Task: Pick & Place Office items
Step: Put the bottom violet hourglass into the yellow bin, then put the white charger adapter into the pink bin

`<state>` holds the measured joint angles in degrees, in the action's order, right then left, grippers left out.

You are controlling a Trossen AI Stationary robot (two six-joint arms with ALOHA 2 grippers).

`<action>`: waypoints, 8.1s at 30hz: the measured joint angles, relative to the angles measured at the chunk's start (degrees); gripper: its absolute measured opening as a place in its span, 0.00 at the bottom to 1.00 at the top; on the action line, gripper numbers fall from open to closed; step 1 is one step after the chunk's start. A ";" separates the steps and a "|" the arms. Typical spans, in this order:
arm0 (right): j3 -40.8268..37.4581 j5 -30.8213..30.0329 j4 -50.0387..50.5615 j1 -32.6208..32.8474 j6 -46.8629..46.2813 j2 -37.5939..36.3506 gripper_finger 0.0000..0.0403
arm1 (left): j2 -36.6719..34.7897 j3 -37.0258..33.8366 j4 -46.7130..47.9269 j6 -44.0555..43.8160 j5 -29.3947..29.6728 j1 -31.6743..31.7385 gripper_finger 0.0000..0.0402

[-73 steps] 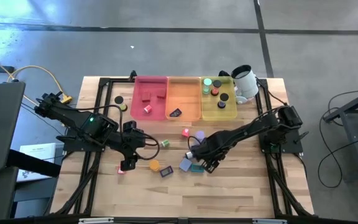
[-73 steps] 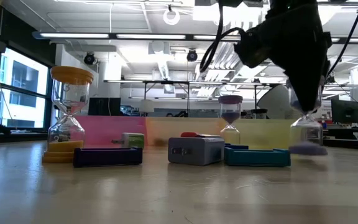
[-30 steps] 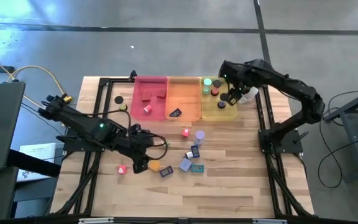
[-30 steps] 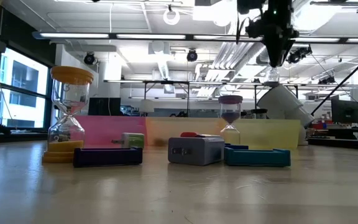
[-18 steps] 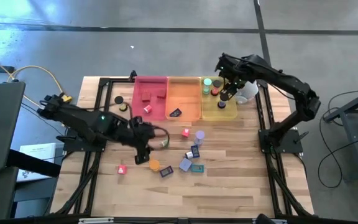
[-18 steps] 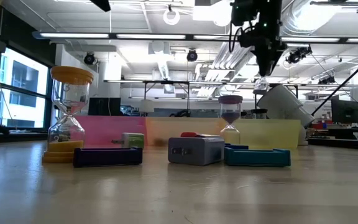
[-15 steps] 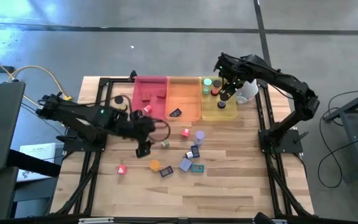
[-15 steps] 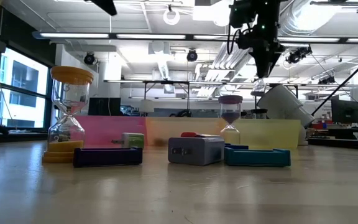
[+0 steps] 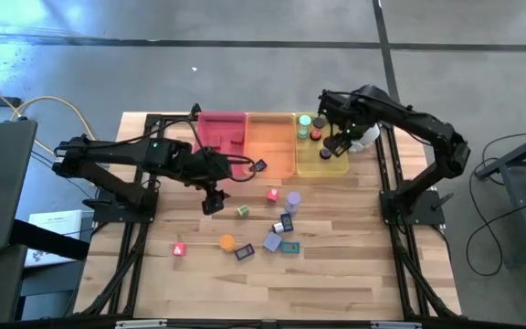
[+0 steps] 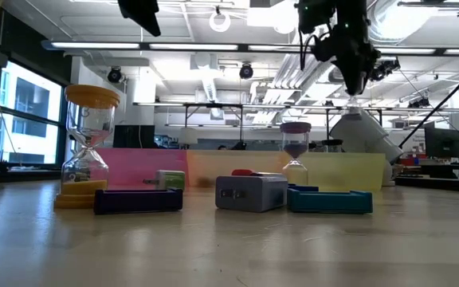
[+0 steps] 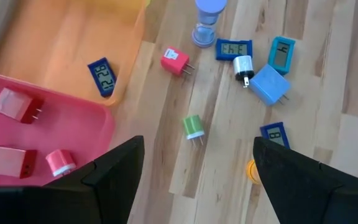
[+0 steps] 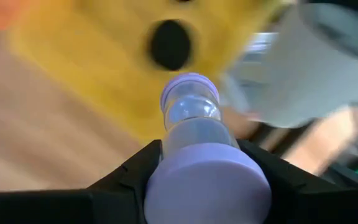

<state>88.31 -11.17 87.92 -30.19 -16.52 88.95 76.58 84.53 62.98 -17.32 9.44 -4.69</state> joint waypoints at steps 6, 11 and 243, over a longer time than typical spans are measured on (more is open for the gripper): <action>-1.02 3.87 -4.45 3.23 0.03 0.04 0.44 | 0.02 0.02 0.00 0.55 0.01 0.48 0.73; -4.22 4.20 -6.68 4.02 -1.06 0.09 0.44 | 0.02 0.01 0.00 0.56 0.00 0.46 0.73; -27.36 -3.29 -73.15 47.12 24.36 16.04 0.67 | 0.85 0.02 5.14 -31.52 4.32 -32.08 0.73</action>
<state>60.95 -14.47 14.78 16.93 7.84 104.99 77.42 84.55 68.12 -48.84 13.76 -36.77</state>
